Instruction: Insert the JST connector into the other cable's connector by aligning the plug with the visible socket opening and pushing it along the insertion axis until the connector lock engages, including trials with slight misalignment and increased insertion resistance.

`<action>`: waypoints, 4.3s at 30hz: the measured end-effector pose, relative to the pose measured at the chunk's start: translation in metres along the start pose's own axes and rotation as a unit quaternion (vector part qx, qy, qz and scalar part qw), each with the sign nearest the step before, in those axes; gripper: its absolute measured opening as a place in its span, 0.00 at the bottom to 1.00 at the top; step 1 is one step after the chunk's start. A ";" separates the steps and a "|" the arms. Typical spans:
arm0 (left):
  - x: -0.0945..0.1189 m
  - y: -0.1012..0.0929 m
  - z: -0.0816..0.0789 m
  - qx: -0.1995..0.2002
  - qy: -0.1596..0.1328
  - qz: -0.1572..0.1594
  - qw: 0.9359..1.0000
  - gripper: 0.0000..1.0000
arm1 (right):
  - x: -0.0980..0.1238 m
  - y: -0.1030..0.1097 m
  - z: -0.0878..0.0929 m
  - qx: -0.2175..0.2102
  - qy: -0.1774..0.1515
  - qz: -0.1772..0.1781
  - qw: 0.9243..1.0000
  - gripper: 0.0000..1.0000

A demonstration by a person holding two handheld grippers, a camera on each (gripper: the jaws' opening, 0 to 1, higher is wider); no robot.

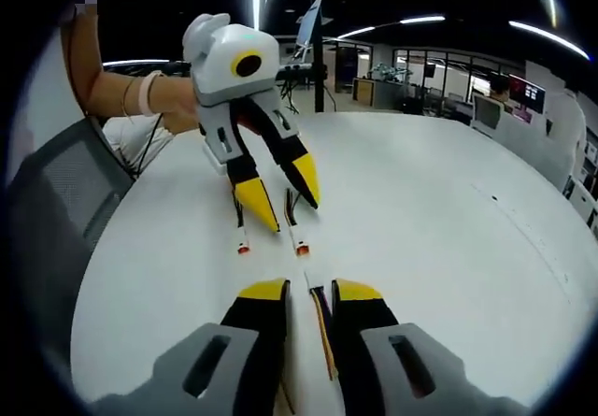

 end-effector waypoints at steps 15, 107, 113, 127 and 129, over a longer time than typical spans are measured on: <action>-0.010 -0.004 -0.002 -0.022 -0.033 0.043 0.998 0.06 | -0.004 -0.005 0.007 -0.007 0.000 -0.007 1.000 0.10; -0.003 -0.014 -0.025 -0.067 -0.105 0.111 0.986 0.00 | 0.018 0.010 -0.015 0.079 -0.038 -0.058 0.994 0.04; -0.006 -0.017 -0.028 -0.074 -0.096 0.119 0.985 0.00 | 0.021 0.009 -0.017 0.073 -0.043 -0.059 0.995 0.04; -0.008 -0.027 -0.034 -0.082 -0.100 0.133 0.983 0.00 | 0.024 0.015 -0.015 0.076 -0.039 -0.072 0.994 0.03; -0.007 -0.027 -0.035 -0.083 -0.101 0.135 0.982 0.00 | 0.025 0.016 -0.016 0.077 -0.041 -0.074 0.993 0.03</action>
Point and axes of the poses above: the point that each gripper's makers call its tool centre point, and the gripper's own axes: x roughly backward along the fingers, y roughly to its left, z roughly out of its underside, the point moved 5 cm from there along x, roughly backward along the fingers, and after that the axes turned 5 degrees about y, right-handed, at the moved point
